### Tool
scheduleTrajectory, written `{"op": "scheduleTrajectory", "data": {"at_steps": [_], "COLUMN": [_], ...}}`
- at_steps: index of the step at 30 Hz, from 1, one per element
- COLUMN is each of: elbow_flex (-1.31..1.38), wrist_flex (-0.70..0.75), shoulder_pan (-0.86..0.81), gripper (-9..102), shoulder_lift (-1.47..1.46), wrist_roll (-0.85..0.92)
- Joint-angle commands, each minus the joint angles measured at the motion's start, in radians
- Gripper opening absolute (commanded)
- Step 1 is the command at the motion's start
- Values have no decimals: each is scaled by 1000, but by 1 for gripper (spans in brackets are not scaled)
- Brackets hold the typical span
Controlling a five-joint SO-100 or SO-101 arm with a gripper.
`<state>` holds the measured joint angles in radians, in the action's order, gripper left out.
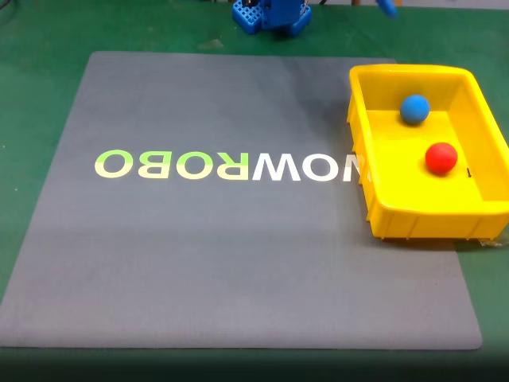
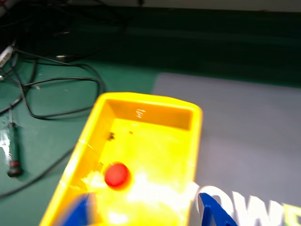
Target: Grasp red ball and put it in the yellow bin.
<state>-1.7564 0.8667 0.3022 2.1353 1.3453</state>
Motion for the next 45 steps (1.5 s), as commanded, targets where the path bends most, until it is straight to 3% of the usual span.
{"op": "scheduleTrajectory", "data": {"at_steps": [1, 11, 17, 27, 37, 45], "elbow_flex": [-57, -770, -1085, -1341, -1345, -1345], "wrist_flex": [86, 118, 118, 192, 448, 465], "shoulder_pan": [-89, -293, -316, -333, -341, -353], "gripper": [0, 0, 0, 0, 0, 0], "shoulder_lift": [218, 798, 928, 1118, 1190, 1172], "wrist_roll": [35, 143, 150, 160, 120, 150]}}
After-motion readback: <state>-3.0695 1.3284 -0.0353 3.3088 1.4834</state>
